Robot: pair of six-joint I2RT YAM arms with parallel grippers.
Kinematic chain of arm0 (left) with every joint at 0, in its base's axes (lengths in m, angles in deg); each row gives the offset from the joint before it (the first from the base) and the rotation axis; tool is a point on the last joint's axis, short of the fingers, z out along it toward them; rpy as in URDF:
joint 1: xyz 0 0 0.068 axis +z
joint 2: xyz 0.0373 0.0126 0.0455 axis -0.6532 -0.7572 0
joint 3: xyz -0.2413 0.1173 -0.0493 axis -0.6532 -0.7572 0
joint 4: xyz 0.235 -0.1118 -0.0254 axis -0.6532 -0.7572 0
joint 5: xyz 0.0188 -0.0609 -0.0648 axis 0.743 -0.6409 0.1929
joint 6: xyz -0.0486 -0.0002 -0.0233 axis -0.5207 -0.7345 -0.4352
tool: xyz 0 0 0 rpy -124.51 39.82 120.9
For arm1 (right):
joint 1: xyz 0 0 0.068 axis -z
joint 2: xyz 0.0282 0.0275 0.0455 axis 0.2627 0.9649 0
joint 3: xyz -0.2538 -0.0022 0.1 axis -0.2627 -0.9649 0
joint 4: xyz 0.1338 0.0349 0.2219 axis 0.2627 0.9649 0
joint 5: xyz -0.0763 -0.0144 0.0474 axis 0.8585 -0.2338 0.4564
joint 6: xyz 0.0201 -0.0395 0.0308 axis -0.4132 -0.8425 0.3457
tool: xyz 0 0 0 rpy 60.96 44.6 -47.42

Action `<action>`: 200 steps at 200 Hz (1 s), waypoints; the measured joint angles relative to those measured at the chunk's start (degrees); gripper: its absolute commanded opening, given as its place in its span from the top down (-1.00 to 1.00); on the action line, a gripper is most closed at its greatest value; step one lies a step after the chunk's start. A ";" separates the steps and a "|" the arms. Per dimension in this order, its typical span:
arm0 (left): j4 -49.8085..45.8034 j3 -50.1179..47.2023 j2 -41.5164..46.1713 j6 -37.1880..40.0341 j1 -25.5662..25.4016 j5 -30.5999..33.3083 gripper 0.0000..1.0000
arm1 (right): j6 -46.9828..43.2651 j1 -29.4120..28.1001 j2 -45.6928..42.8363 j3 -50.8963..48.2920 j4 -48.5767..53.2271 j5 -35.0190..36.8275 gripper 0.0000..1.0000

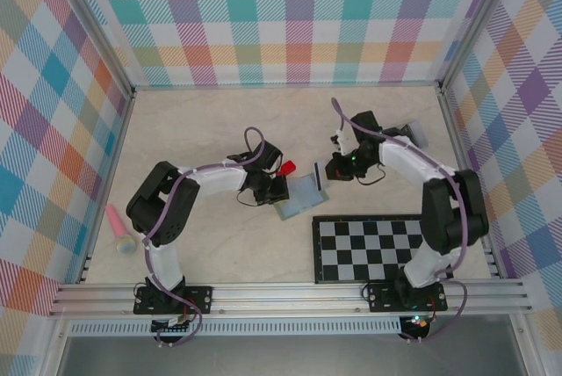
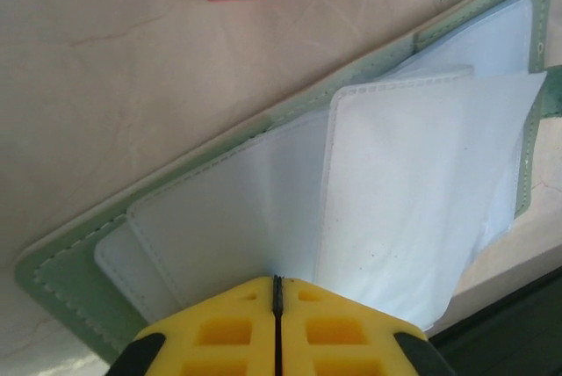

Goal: Take the credit cards out of the card holder

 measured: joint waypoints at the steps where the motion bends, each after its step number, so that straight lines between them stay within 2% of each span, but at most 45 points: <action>1: -0.07 0.02 0.07 0.20 0.00 -0.02 0.57 | -0.15 0.00 -0.48 0.09 0.20 0.42 1.00; 30: -5.64 1.68 3.58 0.72 0.00 1.42 0.11 | -3.15 0.13 -8.74 1.99 1.64 8.02 1.00; 54: -9.79 4.66 8.48 1.25 0.00 3.67 -0.05 | -5.88 1.95 -13.33 3.21 1.64 13.11 1.00; 83: -13.57 6.10 15.54 1.92 0.57 8.15 -0.25 | -9.44 7.76 -15.39 4.46 0.81 17.14 1.00; 122: -18.32 5.77 22.75 2.75 3.08 13.03 -0.49 | -14.23 15.08 -15.39 5.53 -0.72 19.37 1.00; 157: -19.56 2.69 27.17 3.19 6.60 15.47 -0.73 | -16.79 21.73 -12.09 12.37 -1.11 20.98 1.00; 200: -19.58 -1.20 30.14 5.05 9.97 15.78 -0.97 | -21.92 25.00 -4.61 21.11 0.68 22.53 1.00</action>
